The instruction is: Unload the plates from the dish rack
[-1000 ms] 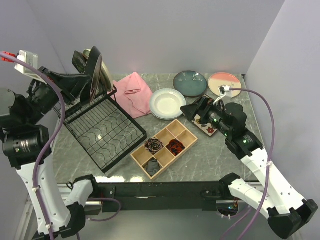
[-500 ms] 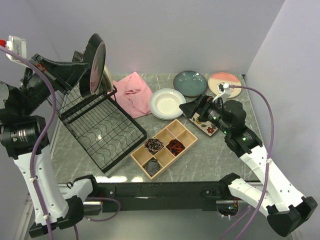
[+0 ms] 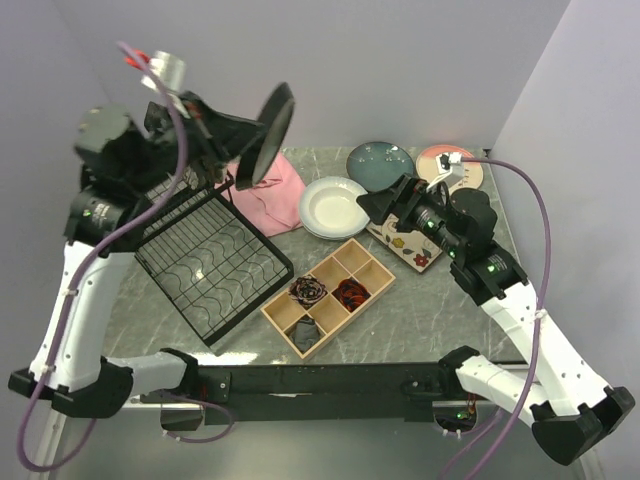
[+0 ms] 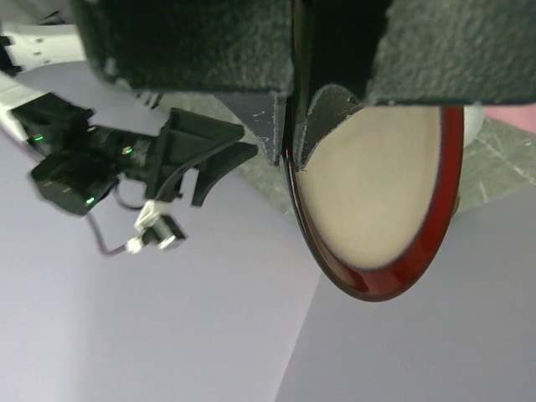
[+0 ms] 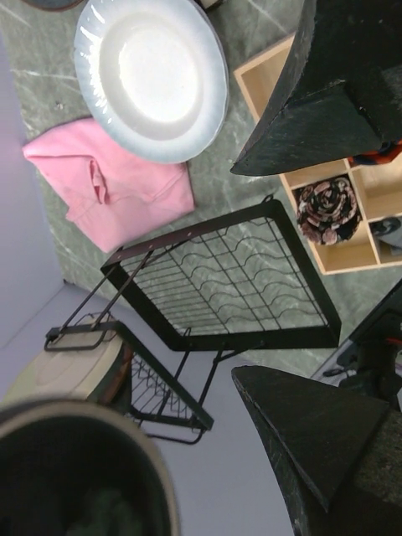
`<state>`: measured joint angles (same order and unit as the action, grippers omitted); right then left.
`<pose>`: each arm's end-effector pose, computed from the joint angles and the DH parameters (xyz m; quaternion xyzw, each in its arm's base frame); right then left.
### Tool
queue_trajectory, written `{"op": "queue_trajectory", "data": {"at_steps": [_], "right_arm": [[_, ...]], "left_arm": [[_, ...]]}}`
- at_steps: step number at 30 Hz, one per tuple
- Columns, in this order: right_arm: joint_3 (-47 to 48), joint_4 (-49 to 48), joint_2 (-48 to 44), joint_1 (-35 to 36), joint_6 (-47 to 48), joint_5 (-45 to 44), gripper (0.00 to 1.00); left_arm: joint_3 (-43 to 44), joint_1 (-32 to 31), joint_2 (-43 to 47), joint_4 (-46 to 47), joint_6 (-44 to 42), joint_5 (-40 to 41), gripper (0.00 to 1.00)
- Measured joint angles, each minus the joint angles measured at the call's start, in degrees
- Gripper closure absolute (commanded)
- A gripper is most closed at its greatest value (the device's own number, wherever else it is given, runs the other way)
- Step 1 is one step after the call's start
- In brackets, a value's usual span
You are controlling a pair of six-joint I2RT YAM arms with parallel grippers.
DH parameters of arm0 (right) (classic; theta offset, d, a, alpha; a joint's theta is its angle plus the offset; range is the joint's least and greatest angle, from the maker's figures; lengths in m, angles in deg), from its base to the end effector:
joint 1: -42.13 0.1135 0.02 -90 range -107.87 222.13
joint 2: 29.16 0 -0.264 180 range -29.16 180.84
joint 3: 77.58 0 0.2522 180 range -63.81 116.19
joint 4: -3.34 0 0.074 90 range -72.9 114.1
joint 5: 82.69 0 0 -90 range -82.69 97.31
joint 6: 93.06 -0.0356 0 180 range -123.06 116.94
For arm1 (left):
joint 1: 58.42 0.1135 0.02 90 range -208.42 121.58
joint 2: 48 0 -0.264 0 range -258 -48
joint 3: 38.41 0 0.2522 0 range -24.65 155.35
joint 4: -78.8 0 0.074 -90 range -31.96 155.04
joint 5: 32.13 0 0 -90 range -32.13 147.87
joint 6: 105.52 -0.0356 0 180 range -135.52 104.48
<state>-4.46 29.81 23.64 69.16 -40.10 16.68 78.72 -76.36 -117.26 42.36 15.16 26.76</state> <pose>0.1803 0.0985 0.3997 0.0103 0.7435 0.4047 0.5323 0.1828 -0.0785 0.5681 0.1386 0.6292 -0.4617 0.6096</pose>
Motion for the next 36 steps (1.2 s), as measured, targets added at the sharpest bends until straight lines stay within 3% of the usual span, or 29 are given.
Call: {"op": "queue_trajectory", "data": {"at_steps": [8, 13, 18, 24, 31, 36], "right_arm": [[2.03, 1.42, -0.74, -0.7, -4.81, 1.05, 0.0], [2.58, 1.86, -1.9, -6.19, -9.44, 4.48, 0.0], [2.12, 0.26, -2.6, -11.45, -13.16, 8.72, 0.0], [1.88, 0.81, -2.01, -11.63, -14.43, 12.83, 0.01], [-2.73, 5.6, -2.43, -11.65, -13.22, 9.27, 0.01], [-5.99, 4.46, -2.38, -11.65, -12.79, 9.79, 0.09]], "left_arm": [[-10.27, -23.3, -0.44, 1.03, -15.43, 22.56, 0.99], [-18.62, -37.92, -1.51, 3.87, -26.14, 35.41, 0.99], [-26.05, -47.43, -3.06, 8.68, -34.69, 46.56, 0.99], [-28.13, -53.09, -8.7, 14.8, -42.18, 56.94, 0.99], [-29.11, -56.74, -13.55, 21.49, -48.94, 65.35, 0.99], [-29.11, -58.6, -16.52, 25.75, -52.74, 68.96, 0.99]]}}
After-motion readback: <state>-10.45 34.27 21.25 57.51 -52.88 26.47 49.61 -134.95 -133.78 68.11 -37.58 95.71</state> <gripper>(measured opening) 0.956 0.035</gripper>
